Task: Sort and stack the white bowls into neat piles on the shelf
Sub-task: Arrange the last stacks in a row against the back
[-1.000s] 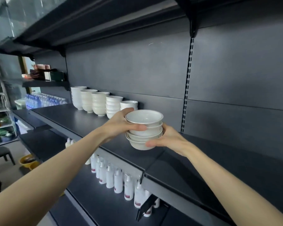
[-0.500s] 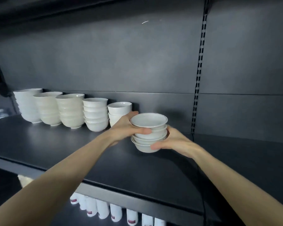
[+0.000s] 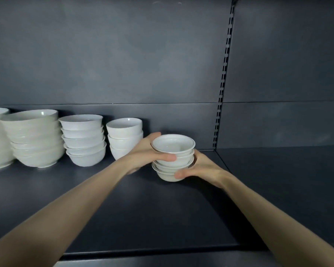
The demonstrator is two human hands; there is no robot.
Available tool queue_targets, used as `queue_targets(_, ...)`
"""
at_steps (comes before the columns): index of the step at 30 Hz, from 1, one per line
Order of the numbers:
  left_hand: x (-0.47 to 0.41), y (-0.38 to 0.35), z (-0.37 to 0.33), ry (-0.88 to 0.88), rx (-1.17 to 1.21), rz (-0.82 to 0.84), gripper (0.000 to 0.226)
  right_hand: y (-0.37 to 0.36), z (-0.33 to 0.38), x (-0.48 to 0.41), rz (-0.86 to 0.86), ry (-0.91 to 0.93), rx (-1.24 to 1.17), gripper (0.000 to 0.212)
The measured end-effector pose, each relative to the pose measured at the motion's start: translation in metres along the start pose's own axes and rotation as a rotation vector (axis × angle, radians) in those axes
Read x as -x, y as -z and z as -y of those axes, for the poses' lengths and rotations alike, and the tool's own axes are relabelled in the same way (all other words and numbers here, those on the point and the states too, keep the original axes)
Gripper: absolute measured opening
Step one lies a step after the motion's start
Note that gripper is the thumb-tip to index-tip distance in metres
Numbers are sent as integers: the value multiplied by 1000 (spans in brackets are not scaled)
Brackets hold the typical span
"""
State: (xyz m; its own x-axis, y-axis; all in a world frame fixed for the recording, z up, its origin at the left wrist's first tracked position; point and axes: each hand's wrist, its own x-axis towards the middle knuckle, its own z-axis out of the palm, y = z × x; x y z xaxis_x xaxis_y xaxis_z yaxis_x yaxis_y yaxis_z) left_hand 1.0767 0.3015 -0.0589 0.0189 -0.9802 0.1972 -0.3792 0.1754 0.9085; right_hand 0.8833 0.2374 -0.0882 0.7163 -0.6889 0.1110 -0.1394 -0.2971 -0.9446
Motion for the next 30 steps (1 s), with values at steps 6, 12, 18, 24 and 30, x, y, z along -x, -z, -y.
queue_targets(6, -12, 0, 5, 8, 12, 24, 72, 3, -1, -8, -24, -11, 57, 78)
queue_targets(12, -24, 2, 15, 14, 35, -36, 135, 8, -2, -20, -50, -25, 114, 64)
queue_targets(18, -26, -2, 21, -80, 29, -201, 52, 10, -4, -33, -90, -27, 106, 57)
queue_targets(24, -32, 3, 30, -114, 50, -263, 47, 8, -13, -49, -134, -66, 97, 69)
queue_targets(30, -37, 7, 37, -123, 7, -306, 53, 6, -21, -68, -139, -107, 81, 88)
